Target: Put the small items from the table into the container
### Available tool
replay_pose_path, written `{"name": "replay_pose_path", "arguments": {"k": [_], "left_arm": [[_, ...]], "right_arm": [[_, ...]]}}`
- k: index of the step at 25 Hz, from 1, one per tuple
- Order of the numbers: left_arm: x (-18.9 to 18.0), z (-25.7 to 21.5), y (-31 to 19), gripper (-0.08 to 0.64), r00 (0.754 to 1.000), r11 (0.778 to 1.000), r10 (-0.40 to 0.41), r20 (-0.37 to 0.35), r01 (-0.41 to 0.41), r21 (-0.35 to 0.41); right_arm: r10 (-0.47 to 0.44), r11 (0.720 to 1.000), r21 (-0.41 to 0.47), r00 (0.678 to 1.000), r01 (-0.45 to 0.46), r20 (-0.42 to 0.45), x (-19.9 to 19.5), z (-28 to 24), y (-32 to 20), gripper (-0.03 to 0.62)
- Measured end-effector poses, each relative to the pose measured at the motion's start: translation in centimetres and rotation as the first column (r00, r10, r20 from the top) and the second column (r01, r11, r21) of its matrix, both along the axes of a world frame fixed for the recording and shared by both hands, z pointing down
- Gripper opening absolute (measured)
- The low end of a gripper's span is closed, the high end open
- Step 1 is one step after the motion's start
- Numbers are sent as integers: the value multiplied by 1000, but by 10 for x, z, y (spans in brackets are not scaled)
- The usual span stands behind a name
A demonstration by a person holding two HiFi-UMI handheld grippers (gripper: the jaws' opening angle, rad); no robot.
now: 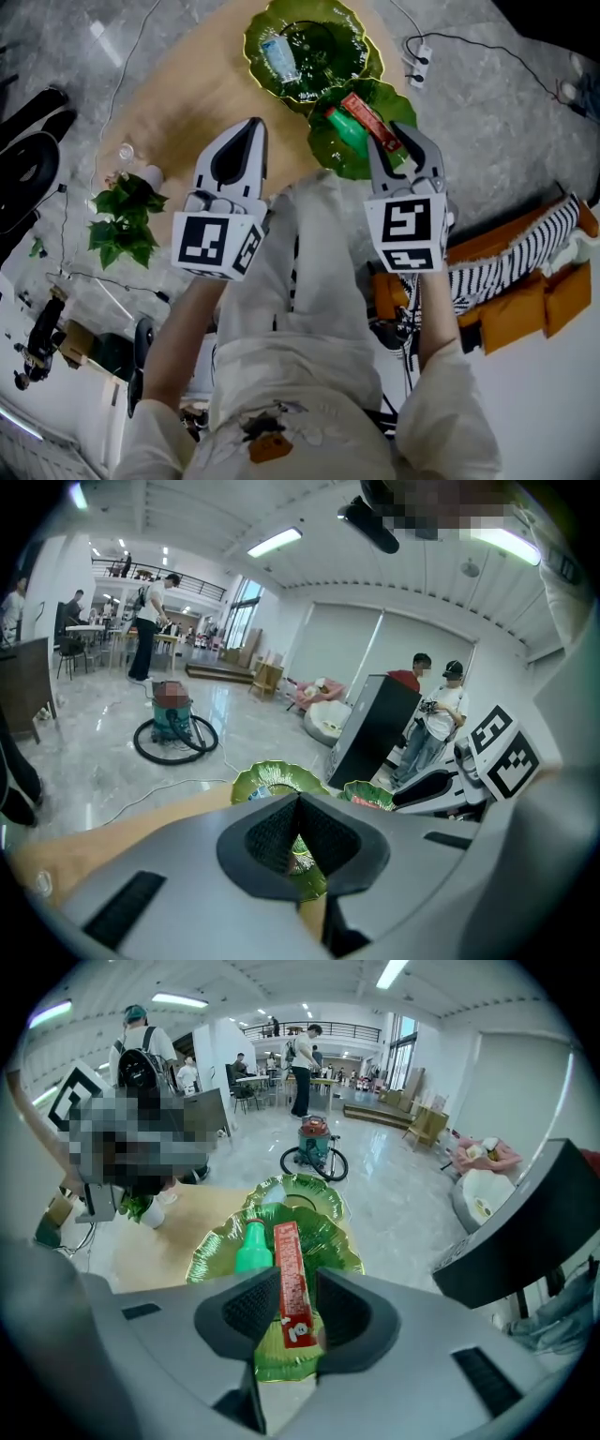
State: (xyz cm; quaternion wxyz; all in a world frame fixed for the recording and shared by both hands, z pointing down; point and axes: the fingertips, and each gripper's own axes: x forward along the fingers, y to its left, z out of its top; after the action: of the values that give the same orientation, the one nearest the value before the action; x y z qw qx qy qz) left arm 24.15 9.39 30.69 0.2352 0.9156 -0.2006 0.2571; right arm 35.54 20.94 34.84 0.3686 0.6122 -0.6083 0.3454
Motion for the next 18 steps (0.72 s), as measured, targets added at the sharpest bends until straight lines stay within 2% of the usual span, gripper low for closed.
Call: {"name": "replay_pose_path", "arguments": {"k": [4, 8, 18], "left_arm": [[-4, -1, -5, 0, 1000, 1000, -11, 4, 11, -1], [-8, -3, -6, 0, 1000, 1000, -19, 2, 19, -6], [-14, -30, -7, 0, 999, 999, -27, -27, 28, 22]], "right_arm": [[16, 1000, 15, 1000, -16, -13, 3, -8, -3, 112], [43, 997, 59, 999, -44, 21, -3, -18, -15, 110], [71, 984, 163, 997, -74, 26, -19, -52, -40, 101]]}}
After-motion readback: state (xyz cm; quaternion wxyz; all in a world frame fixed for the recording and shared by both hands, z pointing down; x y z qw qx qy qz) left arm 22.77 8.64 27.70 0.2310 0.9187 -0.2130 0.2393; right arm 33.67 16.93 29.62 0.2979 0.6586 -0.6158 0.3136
